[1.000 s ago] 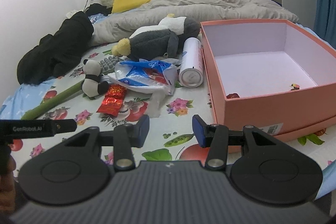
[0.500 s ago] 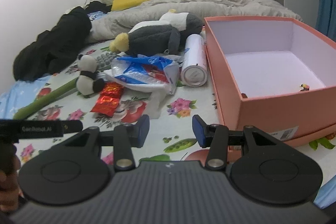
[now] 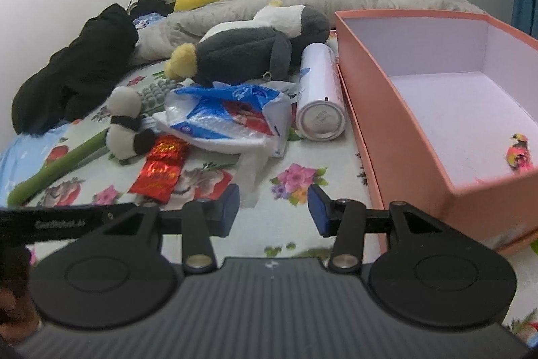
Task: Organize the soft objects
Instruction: 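Grasp the red tea packet with the left tool while the right tool grasps the clear plastic figure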
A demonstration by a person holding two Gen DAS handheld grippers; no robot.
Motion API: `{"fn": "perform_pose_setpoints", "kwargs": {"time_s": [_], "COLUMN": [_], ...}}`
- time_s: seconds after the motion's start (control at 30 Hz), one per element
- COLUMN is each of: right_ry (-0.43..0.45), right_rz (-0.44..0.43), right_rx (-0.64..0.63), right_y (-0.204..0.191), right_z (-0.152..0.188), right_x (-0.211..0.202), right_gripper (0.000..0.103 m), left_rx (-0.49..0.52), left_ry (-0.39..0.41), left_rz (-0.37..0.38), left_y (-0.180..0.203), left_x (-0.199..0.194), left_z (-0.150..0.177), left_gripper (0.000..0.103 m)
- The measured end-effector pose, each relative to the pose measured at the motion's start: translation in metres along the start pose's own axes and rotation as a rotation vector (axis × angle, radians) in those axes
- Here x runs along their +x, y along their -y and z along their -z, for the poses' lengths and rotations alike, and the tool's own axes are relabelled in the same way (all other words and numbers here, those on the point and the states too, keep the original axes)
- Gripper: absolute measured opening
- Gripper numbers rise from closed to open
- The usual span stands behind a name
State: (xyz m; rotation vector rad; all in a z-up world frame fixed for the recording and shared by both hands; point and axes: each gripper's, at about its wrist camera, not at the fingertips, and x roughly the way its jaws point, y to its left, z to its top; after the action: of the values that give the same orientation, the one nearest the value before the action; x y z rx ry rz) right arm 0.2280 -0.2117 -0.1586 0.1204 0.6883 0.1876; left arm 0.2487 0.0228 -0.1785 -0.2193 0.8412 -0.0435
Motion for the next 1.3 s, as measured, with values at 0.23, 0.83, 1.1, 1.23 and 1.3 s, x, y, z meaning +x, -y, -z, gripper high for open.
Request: {"fn": "perform_pose_setpoints", "kwargs": {"time_s": [0.23,0.83,1.1,1.23,1.3], "right_ry": [-0.004,-0.091,-0.078,-0.089,-0.093], "right_rz": [-0.032,-0.084,-0.048,-0.045,-0.045], "right_rx": [0.023,0.078,0.043,0.022,0.025], "right_y": [0.001,-0.008,-0.012,-0.015,-0.015], "right_z": [-0.012,-0.015,-0.015,-0.017,-0.018], "right_x": [0.036,0.086,0.097,0.098,0.096], "right_gripper": [0.048,0.04,0.036,0.031,0.029], "left_rx": [0.029,0.119,0.118,0.117,0.118], "left_ry": [0.029,0.081,0.099,0.102,0.102], "left_rz": [0.015,-0.023,-0.008,0.007,0.018], "left_y": [0.006,0.004,0.001,0.002,0.002], "left_x": [0.023,0.082,0.091,0.092,0.09], "left_z": [-0.013,-0.044,-0.05,-0.05,-0.049], "left_gripper": [0.075,0.075,0.074,0.06,0.059]}}
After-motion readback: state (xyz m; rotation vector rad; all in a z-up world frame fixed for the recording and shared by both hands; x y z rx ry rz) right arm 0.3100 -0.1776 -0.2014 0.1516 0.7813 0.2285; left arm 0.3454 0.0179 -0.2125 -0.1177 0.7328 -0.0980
